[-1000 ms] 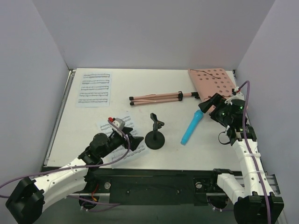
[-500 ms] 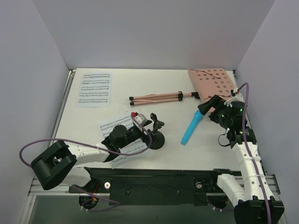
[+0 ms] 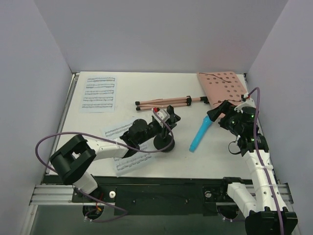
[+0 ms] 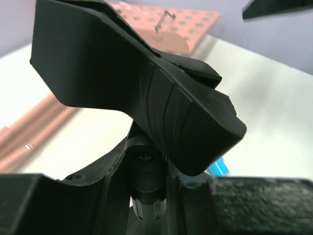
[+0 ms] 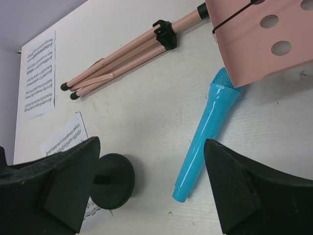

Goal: Set up the instrument practice props

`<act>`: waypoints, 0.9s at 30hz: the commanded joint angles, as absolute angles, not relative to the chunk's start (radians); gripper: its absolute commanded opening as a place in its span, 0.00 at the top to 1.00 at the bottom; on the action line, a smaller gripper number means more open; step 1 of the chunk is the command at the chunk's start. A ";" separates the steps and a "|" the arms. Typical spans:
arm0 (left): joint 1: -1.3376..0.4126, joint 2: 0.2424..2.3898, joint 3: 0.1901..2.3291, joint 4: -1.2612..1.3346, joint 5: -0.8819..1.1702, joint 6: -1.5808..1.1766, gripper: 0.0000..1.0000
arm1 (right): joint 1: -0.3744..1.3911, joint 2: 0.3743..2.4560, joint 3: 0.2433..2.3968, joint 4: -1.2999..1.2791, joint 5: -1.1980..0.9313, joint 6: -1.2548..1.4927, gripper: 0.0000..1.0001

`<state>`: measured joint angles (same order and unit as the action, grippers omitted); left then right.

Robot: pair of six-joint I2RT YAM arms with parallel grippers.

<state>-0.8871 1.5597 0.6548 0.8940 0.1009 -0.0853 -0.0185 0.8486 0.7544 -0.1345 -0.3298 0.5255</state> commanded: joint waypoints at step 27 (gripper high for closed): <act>-0.322 2.436 1.899 0.779 0.156 -0.098 0.90 | 0.026 1.000 0.650 0.078 -0.304 0.537 0.21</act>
<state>-0.3042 2.4664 1.8515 0.7296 0.1379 -0.1406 0.0109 0.9638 0.6567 -0.0208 -0.3218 0.5156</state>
